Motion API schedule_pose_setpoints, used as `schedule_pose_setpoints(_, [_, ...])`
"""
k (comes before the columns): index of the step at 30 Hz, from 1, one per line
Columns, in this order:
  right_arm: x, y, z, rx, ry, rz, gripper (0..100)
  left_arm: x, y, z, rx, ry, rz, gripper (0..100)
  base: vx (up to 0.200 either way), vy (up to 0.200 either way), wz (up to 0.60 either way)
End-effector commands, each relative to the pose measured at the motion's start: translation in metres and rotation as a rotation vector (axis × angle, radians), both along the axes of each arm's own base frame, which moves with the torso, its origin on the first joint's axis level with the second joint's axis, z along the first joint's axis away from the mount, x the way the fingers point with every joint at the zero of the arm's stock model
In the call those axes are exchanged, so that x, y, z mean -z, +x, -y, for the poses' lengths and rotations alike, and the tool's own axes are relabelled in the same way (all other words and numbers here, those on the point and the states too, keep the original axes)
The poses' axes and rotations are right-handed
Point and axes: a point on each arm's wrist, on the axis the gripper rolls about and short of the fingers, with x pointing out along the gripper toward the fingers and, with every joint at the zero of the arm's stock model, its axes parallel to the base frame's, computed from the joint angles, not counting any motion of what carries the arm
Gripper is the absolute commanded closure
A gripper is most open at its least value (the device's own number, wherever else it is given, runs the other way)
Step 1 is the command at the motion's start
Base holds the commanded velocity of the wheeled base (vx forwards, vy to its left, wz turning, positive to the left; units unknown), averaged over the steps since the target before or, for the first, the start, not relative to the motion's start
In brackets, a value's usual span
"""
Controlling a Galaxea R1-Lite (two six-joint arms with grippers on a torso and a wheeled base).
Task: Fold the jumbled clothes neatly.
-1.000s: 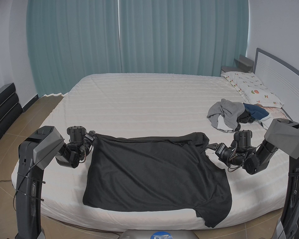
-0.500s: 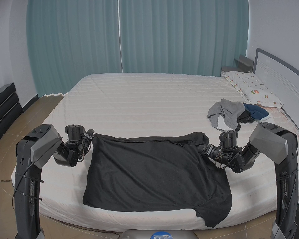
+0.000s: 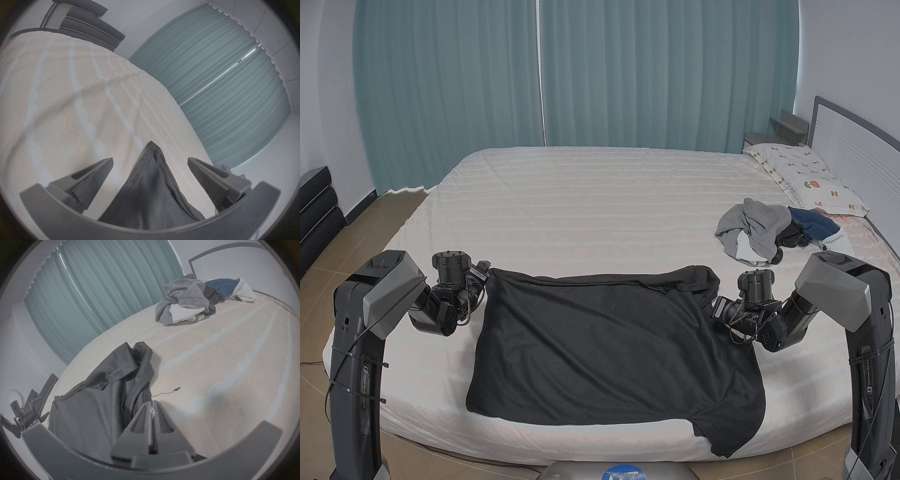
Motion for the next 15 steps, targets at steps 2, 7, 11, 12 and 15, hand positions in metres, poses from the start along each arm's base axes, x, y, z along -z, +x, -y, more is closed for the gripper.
schedule_pose_setpoints(2, [-0.002,0.000,0.003,0.012,-0.011,0.009,100,0.002,0.000,0.000,0.000,0.000,-0.003,0,0.000,0.000,0.00])
schedule_pose_setpoints(7, [-0.011,0.003,0.006,0.039,-0.033,0.054,100,0.003,0.000,0.000,0.000,0.002,-0.008,0,0.000,0.000,0.00])
schedule_pose_setpoints(11, [-0.019,0.003,0.011,0.029,-0.084,0.094,100,0.005,0.000,0.001,0.009,0.019,-0.014,0,0.000,0.000,0.00])
schedule_pose_setpoints(12, [-0.021,0.003,0.013,0.030,-0.102,0.108,100,0.008,-0.001,0.001,0.012,0.026,-0.020,0,0.000,0.000,0.00])
schedule_pose_setpoints(15, [-0.021,0.003,0.020,0.051,-0.148,0.125,100,0.010,-0.001,0.001,0.015,0.035,-0.024,0,0.000,0.000,0.00])
